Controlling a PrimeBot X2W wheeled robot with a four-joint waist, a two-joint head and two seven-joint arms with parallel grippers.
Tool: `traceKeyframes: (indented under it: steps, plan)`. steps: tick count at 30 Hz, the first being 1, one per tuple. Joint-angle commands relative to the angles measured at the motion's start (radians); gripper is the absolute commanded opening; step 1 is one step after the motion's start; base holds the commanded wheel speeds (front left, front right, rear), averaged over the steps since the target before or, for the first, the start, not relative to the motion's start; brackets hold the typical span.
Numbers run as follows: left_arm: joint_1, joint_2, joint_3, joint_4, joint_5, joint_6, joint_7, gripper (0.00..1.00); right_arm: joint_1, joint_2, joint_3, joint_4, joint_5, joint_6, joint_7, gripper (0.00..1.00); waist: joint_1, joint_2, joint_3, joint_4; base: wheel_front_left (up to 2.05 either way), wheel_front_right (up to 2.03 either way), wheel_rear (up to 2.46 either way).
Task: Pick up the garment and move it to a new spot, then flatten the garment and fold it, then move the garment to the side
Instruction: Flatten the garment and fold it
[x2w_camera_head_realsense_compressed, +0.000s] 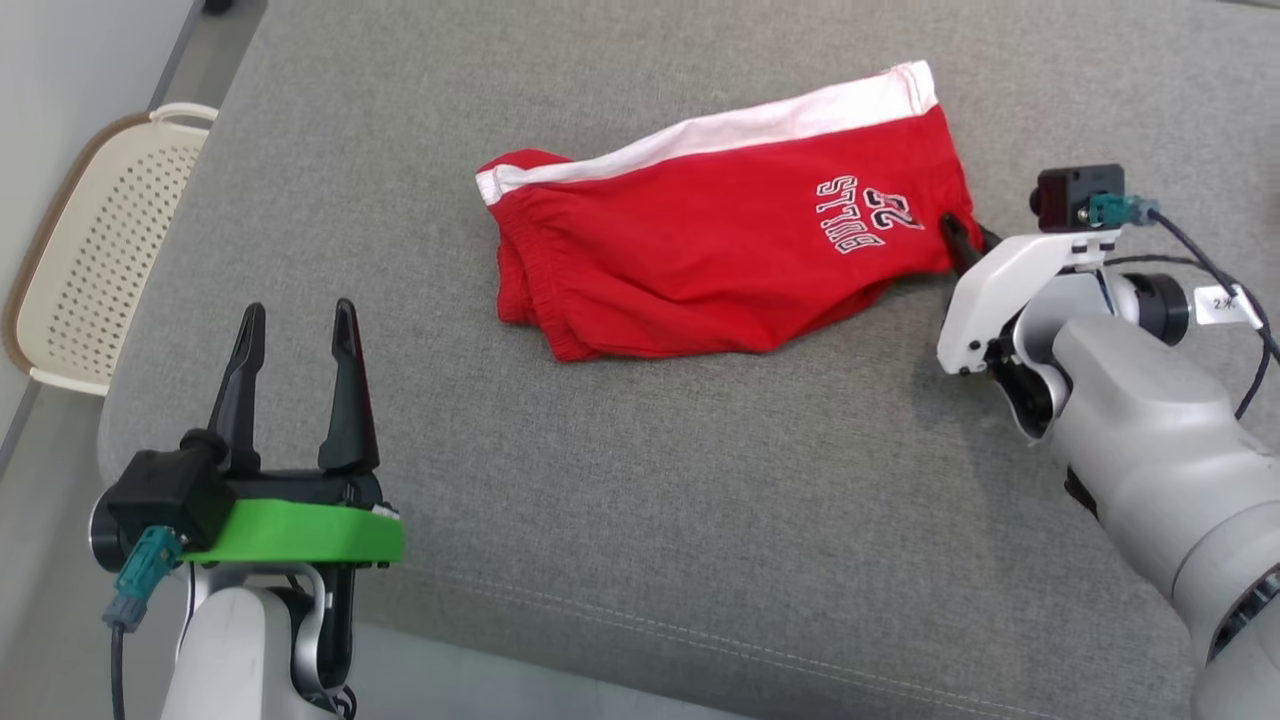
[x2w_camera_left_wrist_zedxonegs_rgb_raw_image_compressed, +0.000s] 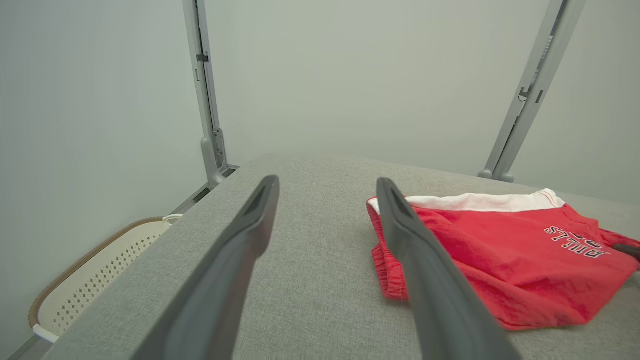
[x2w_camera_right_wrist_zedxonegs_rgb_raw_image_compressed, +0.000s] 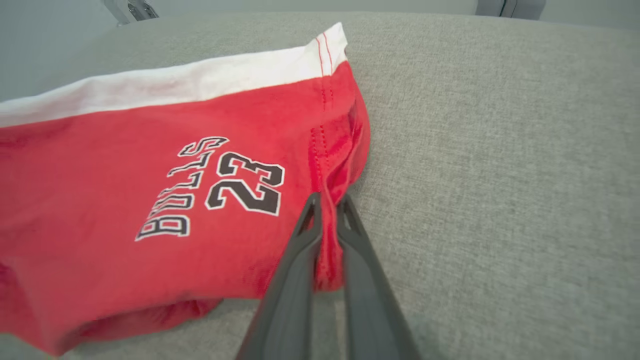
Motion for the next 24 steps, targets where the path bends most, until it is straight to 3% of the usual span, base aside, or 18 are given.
traceKeyframes:
  steps: [1, 13, 24]
  plan:
    - [0.02, 0.0, 0.008, 0.005, 0.007, -0.002, 0.0, 1.0, 0.032, -0.008, -0.002, -0.02, 0.014, -0.001, -0.017, 0.0, 0.0, -0.0001, -0.031, -0.022, 0.0, 0.0, 0.0]
    - [0.09, 0.0, 0.035, 0.01, 0.033, -0.004, 0.0, 1.0, 0.187, -0.046, -0.035, -0.198, 0.053, -0.001, -0.057, 0.0, 0.0, -0.0001, -0.13, -0.106, 0.0, 0.0, 0.0]
    - [0.123, 0.0, 0.043, 0.004, 0.036, 0.001, 0.0, 1.0, 0.377, -0.074, -0.187, -0.364, 0.012, -0.001, -0.056, 0.0, 0.0, -0.0001, -0.171, -0.159, 0.0, 0.0, 0.0]
